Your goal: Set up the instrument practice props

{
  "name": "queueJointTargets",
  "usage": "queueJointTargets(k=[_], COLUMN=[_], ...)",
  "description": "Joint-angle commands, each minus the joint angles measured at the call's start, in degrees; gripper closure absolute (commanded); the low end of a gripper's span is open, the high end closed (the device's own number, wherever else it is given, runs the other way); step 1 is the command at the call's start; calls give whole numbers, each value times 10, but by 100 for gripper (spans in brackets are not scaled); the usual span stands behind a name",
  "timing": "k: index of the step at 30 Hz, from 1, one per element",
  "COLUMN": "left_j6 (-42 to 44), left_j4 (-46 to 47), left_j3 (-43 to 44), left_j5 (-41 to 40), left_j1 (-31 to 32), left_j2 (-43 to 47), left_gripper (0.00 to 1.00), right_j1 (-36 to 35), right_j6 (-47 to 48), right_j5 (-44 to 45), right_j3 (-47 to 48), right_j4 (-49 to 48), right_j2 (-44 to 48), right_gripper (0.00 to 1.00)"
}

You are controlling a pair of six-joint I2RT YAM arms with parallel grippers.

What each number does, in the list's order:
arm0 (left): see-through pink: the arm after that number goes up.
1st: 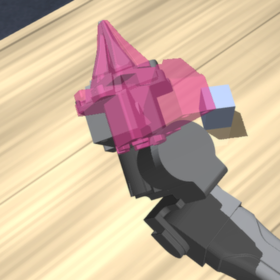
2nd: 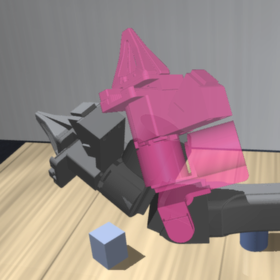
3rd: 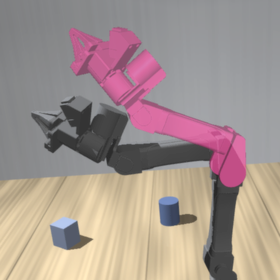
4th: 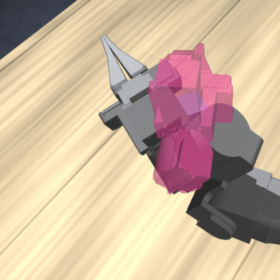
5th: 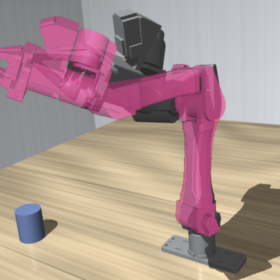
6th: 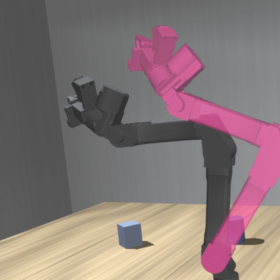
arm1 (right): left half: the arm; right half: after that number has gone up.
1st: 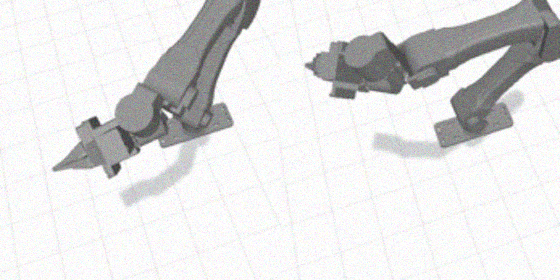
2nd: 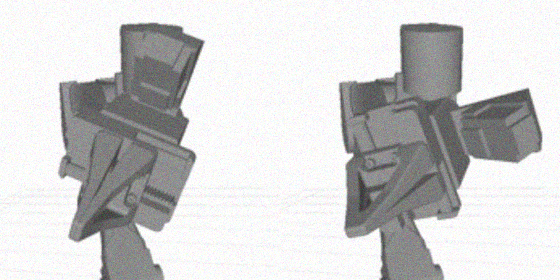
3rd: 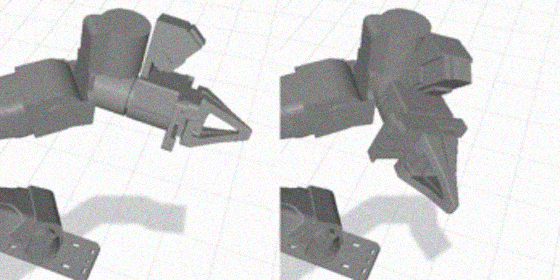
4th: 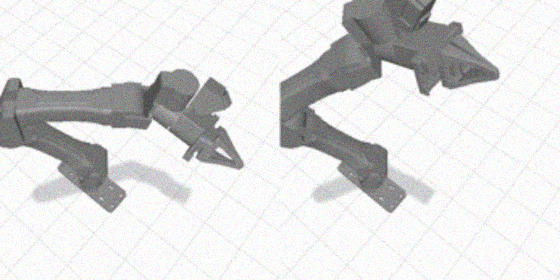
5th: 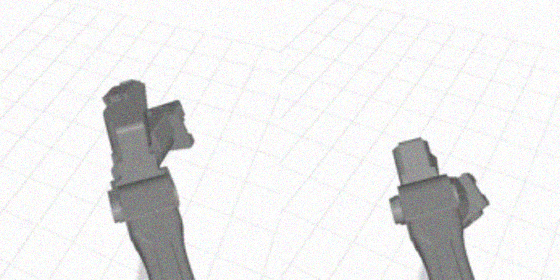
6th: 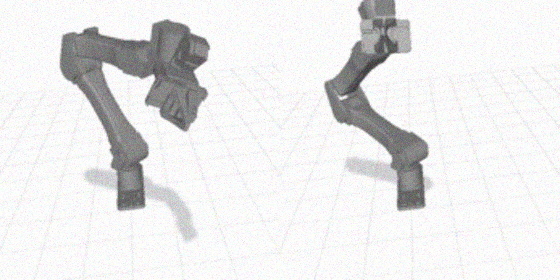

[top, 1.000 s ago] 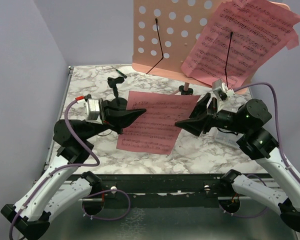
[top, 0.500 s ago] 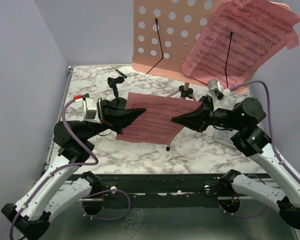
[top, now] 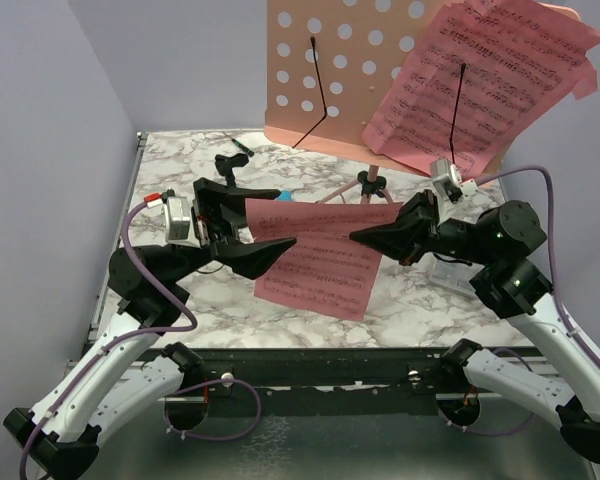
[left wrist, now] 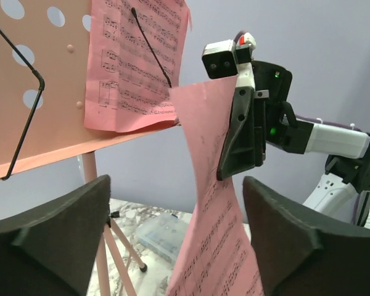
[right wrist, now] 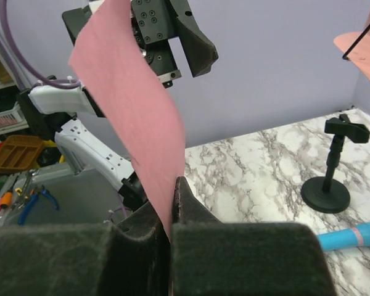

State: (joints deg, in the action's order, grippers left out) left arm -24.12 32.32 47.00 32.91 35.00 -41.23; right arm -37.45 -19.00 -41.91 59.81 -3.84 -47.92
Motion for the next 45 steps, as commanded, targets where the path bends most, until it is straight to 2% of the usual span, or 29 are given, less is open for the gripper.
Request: queueJointTargets(k=[1,6,13,21,28,37,45], left_j6=[22,55,95,81,62,6,-34], left_j4=[-1,-51,-155,-175,-189,-202,-204], left_j3=[-4,19,91,190,266,364,431], left_j5=[-9,-42,-151,-145,-184,-179,-177], left_j1=[2,2,2,2,2,-8,-8], left_j2=[1,-6,-46,-119,-181,-278,-341], left_gripper=[7,4,6,9,16,25,40], right_j1=[-2,-2,-2,-2,-2,-2,-2], right_j6=[23,40,62,83,90,89,93], right_j5=[40,83,189,284,337,376,396], right_j3=[42,100,216,352,422,466,494], right_j4=[46,105,180,237,238,232,243], right_j2=[8,6,-3,-34,-53,-77,-96], right_gripper=[99,99,99,99,99,99,99])
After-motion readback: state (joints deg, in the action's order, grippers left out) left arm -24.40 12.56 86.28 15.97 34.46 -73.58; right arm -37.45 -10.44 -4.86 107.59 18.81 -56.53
